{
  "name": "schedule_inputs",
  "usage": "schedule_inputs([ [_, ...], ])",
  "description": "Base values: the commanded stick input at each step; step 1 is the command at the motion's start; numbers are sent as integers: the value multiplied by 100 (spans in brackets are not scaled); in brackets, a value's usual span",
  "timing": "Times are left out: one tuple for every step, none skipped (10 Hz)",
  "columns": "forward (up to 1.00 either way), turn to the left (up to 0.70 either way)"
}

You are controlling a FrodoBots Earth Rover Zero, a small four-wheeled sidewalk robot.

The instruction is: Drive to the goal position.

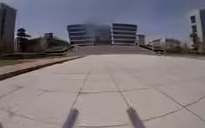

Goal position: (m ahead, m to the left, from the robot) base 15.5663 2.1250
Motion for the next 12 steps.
schedule_inputs([
  [70,-30],
  [70,-20],
  [70,-9],
  [70,0],
  [70,0],
  [70,0],
  [70,0],
  [70,0],
  [70,0],
  [70,0],
  [70,0],
  [70,0],
])
